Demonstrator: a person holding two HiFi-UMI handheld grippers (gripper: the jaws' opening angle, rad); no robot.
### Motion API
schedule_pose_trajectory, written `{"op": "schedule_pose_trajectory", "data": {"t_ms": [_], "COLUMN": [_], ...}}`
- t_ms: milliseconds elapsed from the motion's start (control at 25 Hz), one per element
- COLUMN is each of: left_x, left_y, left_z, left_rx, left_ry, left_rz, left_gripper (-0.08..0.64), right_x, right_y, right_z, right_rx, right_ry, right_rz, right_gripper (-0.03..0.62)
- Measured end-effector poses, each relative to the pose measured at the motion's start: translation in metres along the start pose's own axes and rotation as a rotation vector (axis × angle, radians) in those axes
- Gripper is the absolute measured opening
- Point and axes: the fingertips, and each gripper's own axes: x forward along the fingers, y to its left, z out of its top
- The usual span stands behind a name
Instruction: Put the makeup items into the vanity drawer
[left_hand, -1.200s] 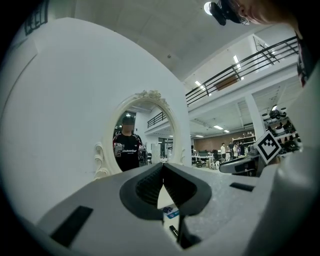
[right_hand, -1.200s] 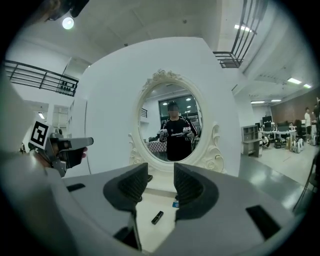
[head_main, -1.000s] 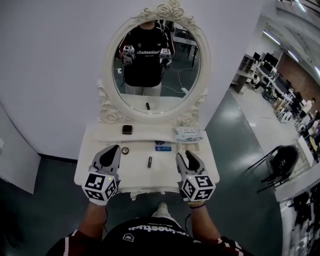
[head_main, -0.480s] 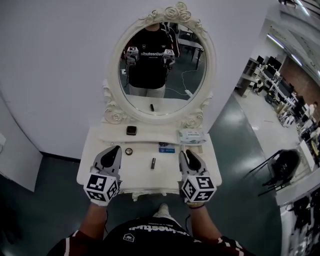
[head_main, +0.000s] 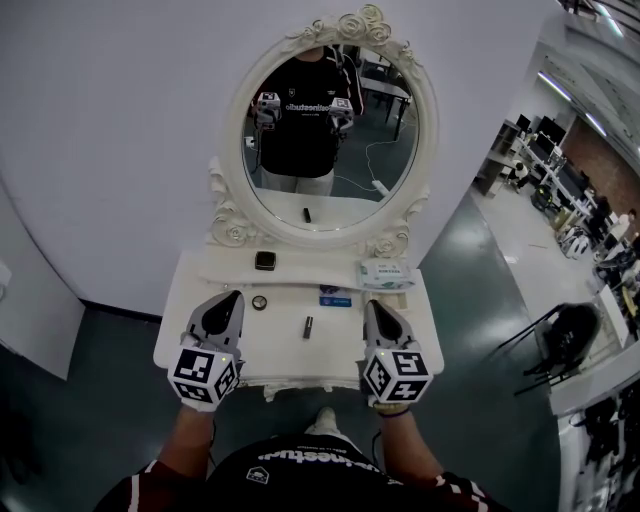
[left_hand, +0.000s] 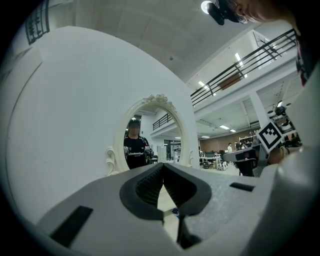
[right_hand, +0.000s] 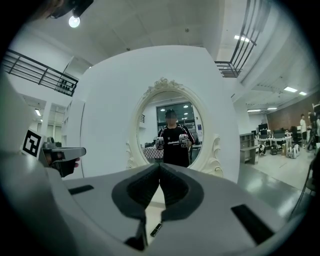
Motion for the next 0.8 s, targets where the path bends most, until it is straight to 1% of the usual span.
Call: {"op": "schedule_pose_trajectory", "data": {"t_ms": [240, 560, 800], "left_x": [0.0003, -0.0013, -0.0013], "left_y": [0.0017, 0.0011, -0.002], "left_z": [0.0, 0.0017, -0.0005], "left_rx": [0.008, 0.015, 0.024], "left_ry": [-0.006, -0.013, -0.004], "left_rz": [0.008, 0.01, 0.002], "left_gripper": [0.005, 0.005, 0.005], "right_x": [0.0017, 0.0009, -0.001], "right_y": [-0.0009, 0.0013, 0.0013], "right_z": [0.004, 0.0016, 0.002], "right_rx": [-0.01, -0.018, -0.013], "right_ry": [0.003, 0.003, -0.001], "right_rz": [-0.011, -0.005, -0.005], "right_gripper": [0.003, 0.003, 0.003]}}
